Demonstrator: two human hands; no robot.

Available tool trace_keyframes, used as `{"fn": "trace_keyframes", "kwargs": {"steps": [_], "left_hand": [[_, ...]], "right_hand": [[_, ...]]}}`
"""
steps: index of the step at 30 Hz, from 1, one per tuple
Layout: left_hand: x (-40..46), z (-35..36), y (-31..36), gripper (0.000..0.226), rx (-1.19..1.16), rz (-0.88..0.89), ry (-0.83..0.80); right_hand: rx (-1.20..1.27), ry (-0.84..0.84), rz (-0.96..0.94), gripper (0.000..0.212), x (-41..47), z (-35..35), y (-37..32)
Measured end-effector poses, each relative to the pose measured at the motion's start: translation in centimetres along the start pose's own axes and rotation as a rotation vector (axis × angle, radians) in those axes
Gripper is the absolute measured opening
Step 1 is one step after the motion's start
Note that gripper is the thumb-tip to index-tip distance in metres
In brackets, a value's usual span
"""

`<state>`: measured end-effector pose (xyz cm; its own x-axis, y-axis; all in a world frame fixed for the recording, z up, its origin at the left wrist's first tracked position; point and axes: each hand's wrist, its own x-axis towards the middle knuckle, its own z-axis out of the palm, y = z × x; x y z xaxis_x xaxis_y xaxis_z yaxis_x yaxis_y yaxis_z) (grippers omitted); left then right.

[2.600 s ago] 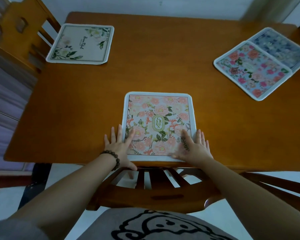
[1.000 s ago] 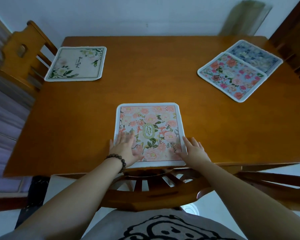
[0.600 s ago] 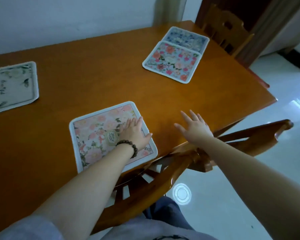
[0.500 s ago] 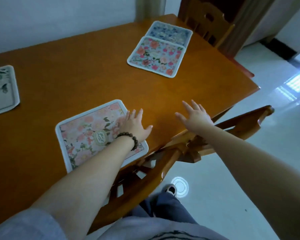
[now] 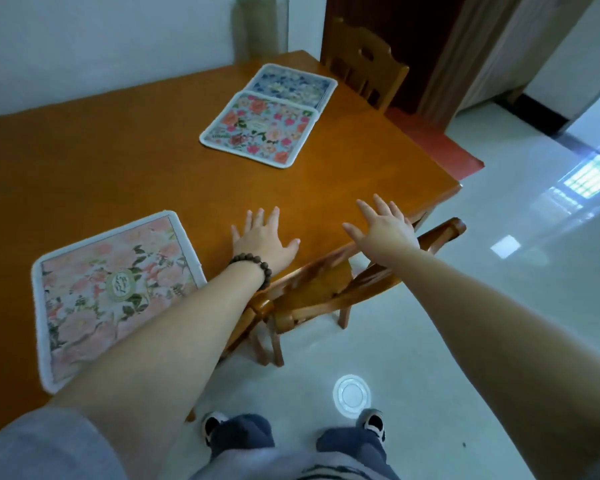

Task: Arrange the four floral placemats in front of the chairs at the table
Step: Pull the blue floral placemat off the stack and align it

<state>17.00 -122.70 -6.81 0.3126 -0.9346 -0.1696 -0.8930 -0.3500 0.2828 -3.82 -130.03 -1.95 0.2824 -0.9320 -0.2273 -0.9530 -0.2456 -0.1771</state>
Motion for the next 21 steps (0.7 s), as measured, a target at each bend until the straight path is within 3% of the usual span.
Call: {"fn": "trace_keyframes", "kwargs": {"steps": [10, 21], "left_hand": [[-1.6, 1.0, 10.4, 0.08, 0.028, -0.241, 0.136], [-0.8, 0.4, 9.3, 0.082, 0.038, -0.465, 0.144]], "right_hand": [[-0.056, -0.028, -0.184, 0.071, 5.0, -3.4, 11.0], [-0.051, -0.046, -0.384, 0.071, 12.0, -1.0, 8.4]]}}
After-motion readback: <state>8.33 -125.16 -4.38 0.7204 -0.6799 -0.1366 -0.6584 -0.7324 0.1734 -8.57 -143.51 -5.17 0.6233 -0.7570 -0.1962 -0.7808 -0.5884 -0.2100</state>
